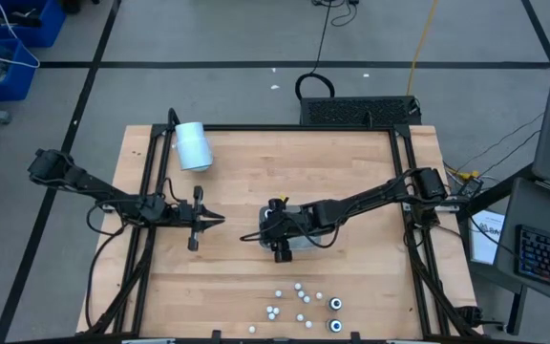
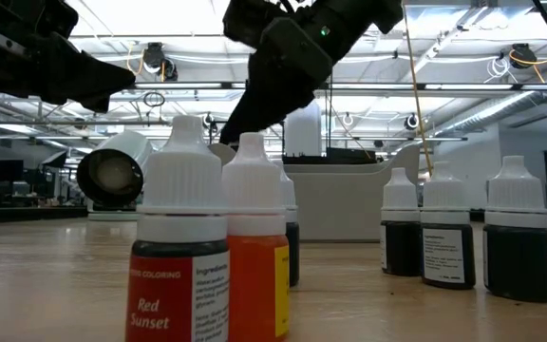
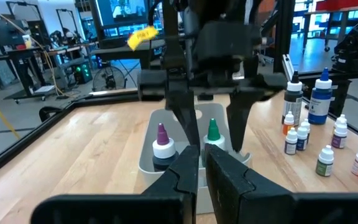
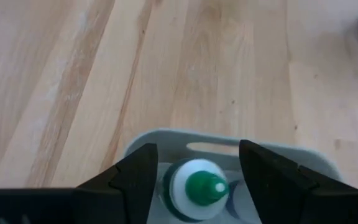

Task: Pick & Place food coloring
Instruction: Put the large black food coloring bottle into the bin

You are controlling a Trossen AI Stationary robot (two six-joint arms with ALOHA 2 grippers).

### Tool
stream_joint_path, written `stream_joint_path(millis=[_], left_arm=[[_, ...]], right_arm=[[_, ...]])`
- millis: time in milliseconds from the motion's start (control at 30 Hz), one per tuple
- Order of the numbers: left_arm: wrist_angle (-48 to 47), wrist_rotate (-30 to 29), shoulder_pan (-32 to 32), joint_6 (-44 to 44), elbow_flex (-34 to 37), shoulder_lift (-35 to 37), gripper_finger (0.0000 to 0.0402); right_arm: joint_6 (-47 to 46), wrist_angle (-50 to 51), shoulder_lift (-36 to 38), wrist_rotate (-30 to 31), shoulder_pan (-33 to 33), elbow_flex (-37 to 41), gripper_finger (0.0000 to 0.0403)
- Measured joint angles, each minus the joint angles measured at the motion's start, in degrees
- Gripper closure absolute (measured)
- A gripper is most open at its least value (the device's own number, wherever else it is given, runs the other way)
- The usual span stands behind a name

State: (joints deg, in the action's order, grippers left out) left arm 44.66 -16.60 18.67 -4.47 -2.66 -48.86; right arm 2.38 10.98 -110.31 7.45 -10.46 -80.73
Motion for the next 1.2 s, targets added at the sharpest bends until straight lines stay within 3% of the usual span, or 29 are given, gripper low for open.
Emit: stream_joint_path(millis=[167, 433, 567, 733, 867, 1000, 1200], left_arm=[[0.0, 0.0, 0.0, 0.1, 0.0, 0.0, 0.0364], [-1.4, 0.1, 0.0, 1.2, 0.0, 0.0, 0.0364], [-1.6, 0.1, 0.0, 1.2, 0.0, 0.0, 0.0364], [-1.6, 0.1, 0.0, 1.9, 0.0, 0.0, 0.0364], [-1.4, 0.1, 0.0, 4.6, 0.0, 0.0, 0.0364], [-1.2, 0.1, 0.0, 4.9, 0.0, 0.0, 0.0364], [-1.2, 0.0, 0.0, 3.7, 0.0, 0.0, 0.0364]], right_arm=[[2.0, 0.2, 4.4, 2.5, 0.0, 0.0, 0.0175], [1.3, 7.6, 19.9, 3.0, -2.9, -0.1, 0.0175], [-3.5, 16.9, 27.7, 8.5, -5.6, -0.1, 0.0207], [-7.7, 21.9, 35.8, 15.5, -10.8, 3.9, 0.028], [-9.8, 16.8, 41.2, 18.5, -15.9, 13.3, 0.0344], [-7.5, 4.2, 44.8, 19.6, -19.1, 25.9, 0.0395], [-3.9, -11.1, 47.7, 19.4, -20.2, 39.9, 0.0379]])
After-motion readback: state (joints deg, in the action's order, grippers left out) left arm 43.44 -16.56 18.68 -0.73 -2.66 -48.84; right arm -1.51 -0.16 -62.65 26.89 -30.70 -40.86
